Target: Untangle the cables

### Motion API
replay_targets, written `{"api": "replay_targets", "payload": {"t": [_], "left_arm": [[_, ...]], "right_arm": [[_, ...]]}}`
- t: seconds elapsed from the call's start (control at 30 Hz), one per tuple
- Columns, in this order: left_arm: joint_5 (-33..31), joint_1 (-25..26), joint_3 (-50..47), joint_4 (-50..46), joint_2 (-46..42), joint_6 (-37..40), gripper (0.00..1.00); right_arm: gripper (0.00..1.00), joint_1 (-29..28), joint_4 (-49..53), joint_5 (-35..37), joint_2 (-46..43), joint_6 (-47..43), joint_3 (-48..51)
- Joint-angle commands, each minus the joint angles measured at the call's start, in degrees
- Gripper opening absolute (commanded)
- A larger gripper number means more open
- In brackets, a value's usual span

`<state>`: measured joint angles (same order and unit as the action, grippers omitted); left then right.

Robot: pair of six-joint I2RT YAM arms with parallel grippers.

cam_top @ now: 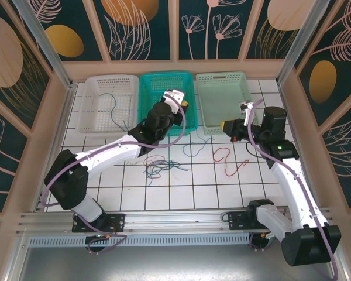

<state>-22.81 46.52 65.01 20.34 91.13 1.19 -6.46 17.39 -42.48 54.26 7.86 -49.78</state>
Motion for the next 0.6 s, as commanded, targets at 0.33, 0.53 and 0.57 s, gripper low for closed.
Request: {"api": "replay_targets", "payload": {"t": [0.33,0.53,0.57], "left_arm": [[4.3,0.0,-3.9,3.8,-4.7,-4.3,0.55],[5.6,0.1,-6.3,3.3,-6.0,-7.2,0.58],[5.4,0.0,-6.8,3.5,-6.4,-8.0,0.61]], "right_arm": [[0.01,0.4,2.2,4.9,4.0,2.1,-0.2],[0.32,-1.9,-2.8,9.7,6.5,5.6,4.1],[0.37,-3.2,-3.7,10.9,7.2,6.0,4.6]]}}
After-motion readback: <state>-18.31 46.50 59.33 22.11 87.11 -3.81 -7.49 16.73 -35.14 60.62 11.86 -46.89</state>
